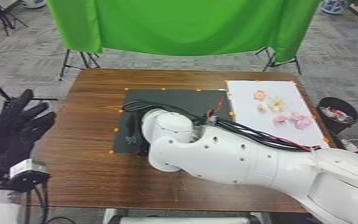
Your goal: Arrange flowers
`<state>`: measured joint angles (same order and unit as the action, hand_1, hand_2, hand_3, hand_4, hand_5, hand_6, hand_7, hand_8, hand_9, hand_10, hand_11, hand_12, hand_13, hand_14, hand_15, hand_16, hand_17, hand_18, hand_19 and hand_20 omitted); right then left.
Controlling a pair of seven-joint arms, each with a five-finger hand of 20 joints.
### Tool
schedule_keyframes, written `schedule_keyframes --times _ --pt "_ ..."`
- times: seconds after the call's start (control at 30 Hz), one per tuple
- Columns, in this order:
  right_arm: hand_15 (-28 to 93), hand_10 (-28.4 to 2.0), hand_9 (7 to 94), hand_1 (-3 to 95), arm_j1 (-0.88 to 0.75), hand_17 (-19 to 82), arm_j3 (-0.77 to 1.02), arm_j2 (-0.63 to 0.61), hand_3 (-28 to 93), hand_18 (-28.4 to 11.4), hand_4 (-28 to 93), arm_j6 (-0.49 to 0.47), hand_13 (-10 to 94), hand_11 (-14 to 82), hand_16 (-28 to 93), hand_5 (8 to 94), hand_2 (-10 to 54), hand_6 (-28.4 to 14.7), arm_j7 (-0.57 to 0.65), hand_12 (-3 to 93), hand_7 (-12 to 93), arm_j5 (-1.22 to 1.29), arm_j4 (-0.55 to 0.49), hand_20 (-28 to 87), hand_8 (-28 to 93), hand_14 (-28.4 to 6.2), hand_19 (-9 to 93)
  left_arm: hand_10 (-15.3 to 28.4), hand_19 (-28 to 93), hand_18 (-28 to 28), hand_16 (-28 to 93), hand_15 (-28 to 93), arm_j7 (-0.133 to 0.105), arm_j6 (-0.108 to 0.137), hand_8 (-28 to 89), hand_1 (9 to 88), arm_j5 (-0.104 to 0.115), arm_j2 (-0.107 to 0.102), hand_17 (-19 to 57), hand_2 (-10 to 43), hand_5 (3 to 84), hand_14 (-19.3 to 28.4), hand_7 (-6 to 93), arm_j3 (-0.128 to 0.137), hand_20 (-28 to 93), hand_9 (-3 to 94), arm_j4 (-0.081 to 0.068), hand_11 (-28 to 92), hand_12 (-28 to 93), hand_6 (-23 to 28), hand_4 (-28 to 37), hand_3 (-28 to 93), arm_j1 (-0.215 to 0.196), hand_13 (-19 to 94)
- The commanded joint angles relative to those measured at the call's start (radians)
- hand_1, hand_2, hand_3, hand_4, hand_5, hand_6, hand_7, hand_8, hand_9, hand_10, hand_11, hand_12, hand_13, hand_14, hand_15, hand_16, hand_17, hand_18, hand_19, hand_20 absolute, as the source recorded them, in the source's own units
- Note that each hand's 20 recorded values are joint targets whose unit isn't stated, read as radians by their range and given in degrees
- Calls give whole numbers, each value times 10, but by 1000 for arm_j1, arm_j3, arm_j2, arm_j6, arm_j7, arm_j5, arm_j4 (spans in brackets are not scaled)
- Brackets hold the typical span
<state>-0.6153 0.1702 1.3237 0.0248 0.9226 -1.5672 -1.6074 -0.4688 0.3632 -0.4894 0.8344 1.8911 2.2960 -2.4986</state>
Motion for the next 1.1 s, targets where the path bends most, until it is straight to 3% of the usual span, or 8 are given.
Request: schedule_keyframes --times 0.03,0.23,0.27,0.47,0.77,0.8,0.87,1.1 --pt "507 -144 809 410 72 548 32 -81 761 -125 -248 -39 819 212 155 657 -60 -18 -46 159 180 -30 -103 189 -76 -81 932 190 524 284 -119 556 -72 49 -71 294 29 22 -78 67 336 273 78 11 -9 301 25 257 114 81 -201 626 -126 210" --pt "515 -157 778 398 47 527 119 -232 765 -137 -238 -89 795 204 149 643 -38 -24 -74 156 171 -51 -237 178 -106 -96 932 190 525 284 -118 557 -92 55 -71 288 35 24 -77 67 336 275 78 -6 -7 304 29 258 114 81 -206 622 -145 212" --pt "515 -159 771 394 66 521 110 -280 765 -141 -237 -68 788 203 149 639 -34 -26 -78 155 170 -33 -266 176 -107 -97 932 190 525 284 -118 556 -111 61 -71 288 48 8 -77 67 336 275 78 -13 -7 304 29 258 114 81 -206 622 -148 213" --pt "529 -171 721 390 -65 497 309 -515 767 -143 -232 -100 755 186 140 614 -31 -30 -94 151 164 -33 -354 158 -105 -109 932 190 527 284 -118 556 -119 63 -70 286 51 -5 -77 66 336 276 77 -25 -5 305 28 257 114 81 -210 623 -149 213" --pt "541 -178 675 390 -121 486 376 -724 771 -137 -231 -31 725 172 131 596 -30 -32 -50 148 164 23 -287 132 -105 -112 932 190 527 284 -118 557 -157 72 -71 286 74 -58 -76 67 337 276 78 -63 -4 305 24 256 114 81 -209 623 -137 212" --pt "542 -178 673 391 -132 486 382 -737 770 -137 -232 -34 724 171 129 594 -31 -32 -33 148 164 18 -281 130 -105 -113 932 190 528 284 -118 556 -126 57 -71 287 58 -44 -76 67 337 275 77 -63 -3 305 21 257 114 81 -209 623 -122 212" --pt "543 -179 670 390 -99 486 343 -751 770 -137 -232 -18 724 171 127 589 -31 -31 -22 147 166 28 -248 129 -105 -113 932 192 527 284 -118 556 -160 71 -71 287 83 -73 -76 67 337 275 78 -71 -3 305 22 255 114 81 -209 623 -129 212" --pt "548 -184 666 389 -118 494 348 -793 772 -141 -232 -62 732 166 121 578 -34 -28 84 146 164 21 -190 133 -105 -116 932 192 528 284 -118 556 -205 87 -71 288 123 -121 -76 68 337 275 77 -80 -3 305 22 255 115 81 -208 622 -135 212"
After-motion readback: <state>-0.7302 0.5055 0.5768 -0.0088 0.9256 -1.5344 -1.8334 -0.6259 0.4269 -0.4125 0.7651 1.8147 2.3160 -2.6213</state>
